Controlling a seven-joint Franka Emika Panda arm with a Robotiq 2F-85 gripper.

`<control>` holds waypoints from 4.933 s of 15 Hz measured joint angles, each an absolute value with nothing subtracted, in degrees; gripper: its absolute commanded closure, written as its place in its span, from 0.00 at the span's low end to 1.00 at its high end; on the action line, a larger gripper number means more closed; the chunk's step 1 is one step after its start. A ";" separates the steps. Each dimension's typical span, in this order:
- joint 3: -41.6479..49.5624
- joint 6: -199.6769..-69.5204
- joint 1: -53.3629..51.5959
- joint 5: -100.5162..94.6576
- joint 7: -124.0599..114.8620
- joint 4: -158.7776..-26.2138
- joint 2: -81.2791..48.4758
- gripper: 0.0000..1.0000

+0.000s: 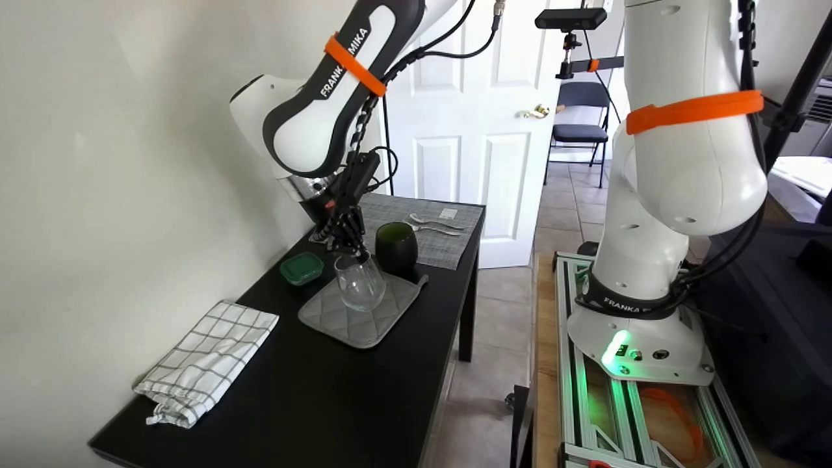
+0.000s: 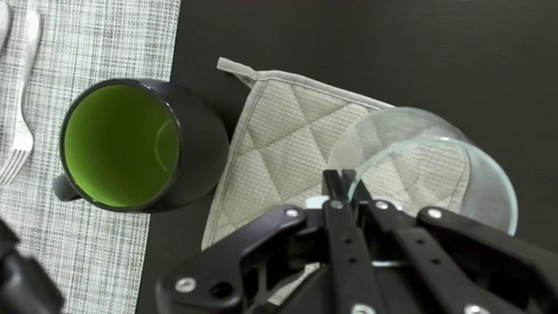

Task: Move the grey mat, then place the glass on it

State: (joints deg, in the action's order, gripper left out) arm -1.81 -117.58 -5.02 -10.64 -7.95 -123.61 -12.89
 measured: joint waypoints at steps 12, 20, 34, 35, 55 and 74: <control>-0.89 -117.52 -5.18 -17.24 -17.90 -123.38 -14.83 0.99; -0.84 -119.35 -5.31 -17.61 -21.40 -123.30 -15.79 0.99; -0.27 -124.89 -5.31 -17.38 -23.26 -123.56 -16.87 0.99; -0.27 -125.16 -5.31 -17.35 -23.38 -123.59 -17.03 0.99; -0.39 -128.16 -6.74 -14.19 -23.50 -123.65 -17.22 0.18; -1.93 -125.15 -7.53 -14.03 -26.00 -125.36 -1.93 0.00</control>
State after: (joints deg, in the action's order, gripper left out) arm -1.93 -125.15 -7.53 -14.03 -26.00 -125.36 -1.93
